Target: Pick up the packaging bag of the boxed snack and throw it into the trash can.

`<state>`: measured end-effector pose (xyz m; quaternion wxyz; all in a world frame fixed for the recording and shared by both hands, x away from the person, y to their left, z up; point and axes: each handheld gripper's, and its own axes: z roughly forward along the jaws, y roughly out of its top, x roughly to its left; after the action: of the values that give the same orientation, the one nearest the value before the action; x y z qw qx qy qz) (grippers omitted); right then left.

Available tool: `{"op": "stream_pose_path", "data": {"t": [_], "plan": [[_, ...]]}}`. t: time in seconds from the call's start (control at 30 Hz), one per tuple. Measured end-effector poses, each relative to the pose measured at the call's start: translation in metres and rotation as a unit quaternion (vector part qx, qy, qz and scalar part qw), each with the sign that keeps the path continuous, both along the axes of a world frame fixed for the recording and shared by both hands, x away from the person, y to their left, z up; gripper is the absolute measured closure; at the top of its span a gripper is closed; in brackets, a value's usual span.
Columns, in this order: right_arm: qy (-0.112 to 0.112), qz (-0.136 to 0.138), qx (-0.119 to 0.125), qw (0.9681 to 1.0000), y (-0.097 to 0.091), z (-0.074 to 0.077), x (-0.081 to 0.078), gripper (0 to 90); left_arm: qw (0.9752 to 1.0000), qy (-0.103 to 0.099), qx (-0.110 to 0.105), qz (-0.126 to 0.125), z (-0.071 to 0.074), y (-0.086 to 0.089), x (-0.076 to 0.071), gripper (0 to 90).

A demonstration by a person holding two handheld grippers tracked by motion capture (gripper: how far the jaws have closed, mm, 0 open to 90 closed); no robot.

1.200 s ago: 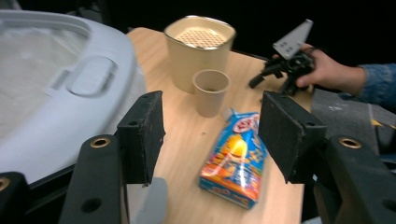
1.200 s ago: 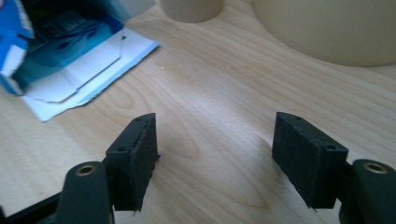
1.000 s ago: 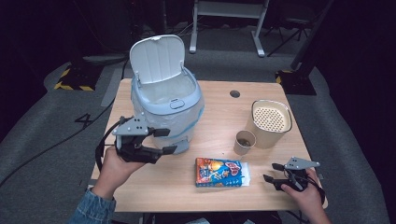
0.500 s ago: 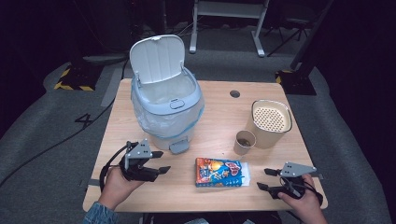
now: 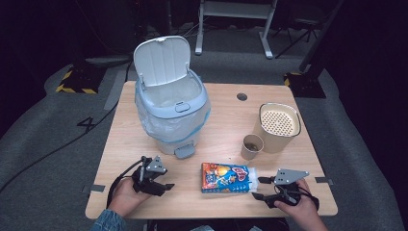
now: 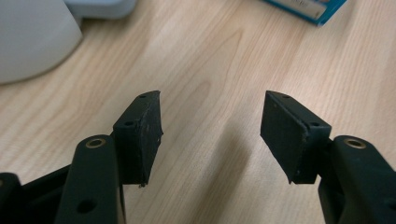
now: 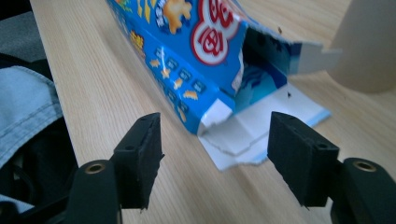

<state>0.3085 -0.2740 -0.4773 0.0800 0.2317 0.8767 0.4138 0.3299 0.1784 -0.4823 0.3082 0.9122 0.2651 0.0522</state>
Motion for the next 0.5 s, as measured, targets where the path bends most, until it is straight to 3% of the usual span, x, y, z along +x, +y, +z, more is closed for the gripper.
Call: {"op": "stream_pose_path", "data": {"t": [0.17,0.2,0.4,0.5], "plan": [[-0.011,0.003,0.007,0.9999,0.008,0.007,0.008,39.1,0.9999,-0.011,-0.001,0.007,-0.007,0.003,0.001,36.9],[-0.011,0.001,0.008,0.9999,0.009,0.008,0.01,39.6,0.9997,-0.026,0.0,0.006,-0.009,0.003,0.001,35.9],[-0.015,-0.002,0.015,0.9998,0.015,0.012,0.021,41.2,0.9972,-0.057,-0.049,-0.002,-0.021,0.01,0.003,27.4],[-0.018,0.0,0.015,0.9997,0.018,0.013,0.024,41.3,0.9969,-0.059,-0.052,0.0,-0.021,0.011,0.003,26.6]]}}
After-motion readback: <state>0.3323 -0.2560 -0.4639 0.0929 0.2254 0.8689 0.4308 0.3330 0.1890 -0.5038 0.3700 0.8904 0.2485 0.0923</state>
